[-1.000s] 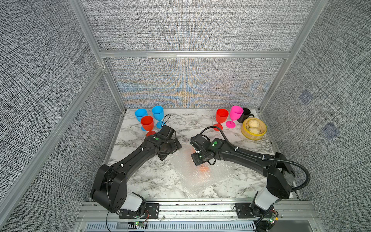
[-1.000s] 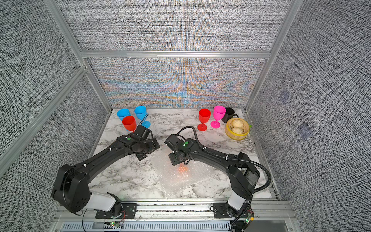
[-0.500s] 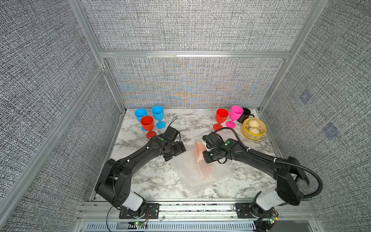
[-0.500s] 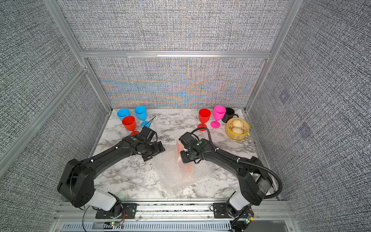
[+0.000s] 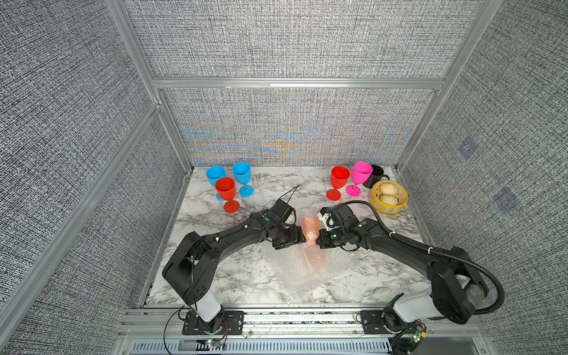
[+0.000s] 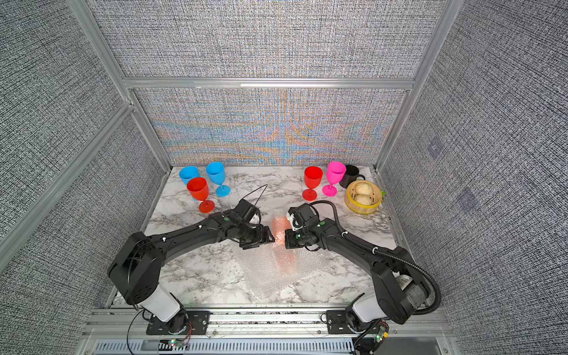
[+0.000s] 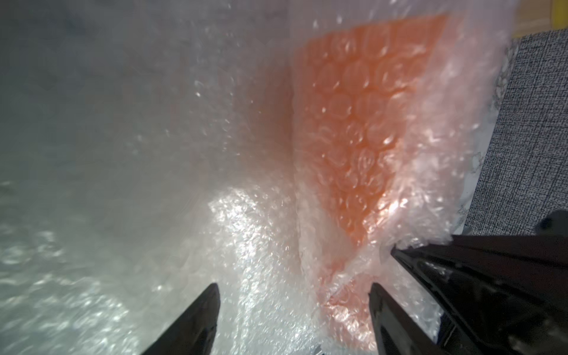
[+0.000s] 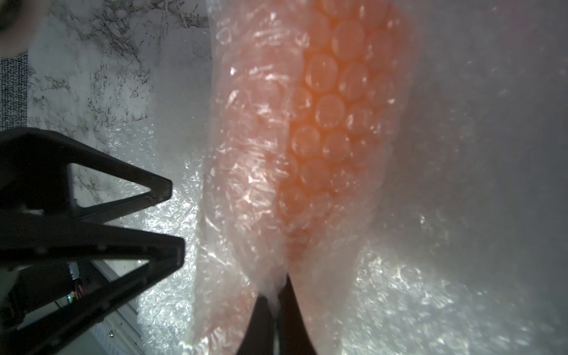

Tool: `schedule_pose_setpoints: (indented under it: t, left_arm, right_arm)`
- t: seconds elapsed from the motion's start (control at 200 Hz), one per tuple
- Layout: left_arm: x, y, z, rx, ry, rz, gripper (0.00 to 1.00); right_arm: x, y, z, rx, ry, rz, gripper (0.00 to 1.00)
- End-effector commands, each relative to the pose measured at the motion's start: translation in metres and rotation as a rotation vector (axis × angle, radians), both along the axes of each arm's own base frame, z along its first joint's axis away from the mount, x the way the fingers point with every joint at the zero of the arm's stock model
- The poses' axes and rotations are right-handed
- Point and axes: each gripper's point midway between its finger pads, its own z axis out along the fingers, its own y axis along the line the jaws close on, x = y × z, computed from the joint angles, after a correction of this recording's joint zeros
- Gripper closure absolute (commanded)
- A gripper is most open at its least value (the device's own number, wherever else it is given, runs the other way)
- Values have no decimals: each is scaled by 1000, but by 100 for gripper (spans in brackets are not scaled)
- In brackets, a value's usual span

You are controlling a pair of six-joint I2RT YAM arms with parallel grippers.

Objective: Unpack wine glasses from bubble wrap
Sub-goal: Unwrap the bubble wrap.

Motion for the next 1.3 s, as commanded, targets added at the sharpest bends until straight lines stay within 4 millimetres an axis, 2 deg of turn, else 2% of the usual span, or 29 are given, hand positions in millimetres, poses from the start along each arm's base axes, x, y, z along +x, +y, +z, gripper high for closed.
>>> schedule_pose_setpoints:
  t: [0.0,0.09,0.15,0.36,0.475,0.635,0.916,1.296]
  left_arm:
    - [-1,-22,3,-97,-3,-36,28]
    - [-2,-25,-7,-87,20,-37,33]
    - [0,-27,-11,-90,27,-33,41]
    - [0,-22,-7,-87,-6,-24,78]
    - [-3,-14,-13,-62,-1,-14,100]
    - [-5,0,-25,-22,16,21,100]
    - [-5,29,-31,0,31,94,100]
    - [-7,40,-38,4,54,118,100]
  right_arm:
    - [1,9,7,60,2,12,100]
    - [2,11,8,70,6,18,100]
    - [3,11,9,69,3,18,100]
    - [3,-6,4,34,0,-9,100]
    - [4,-15,3,26,-5,-30,100]
    - [5,-23,1,30,-7,-49,100]
    - [5,-42,-1,53,1,-106,100]
    - [4,-62,-8,77,19,-169,100]
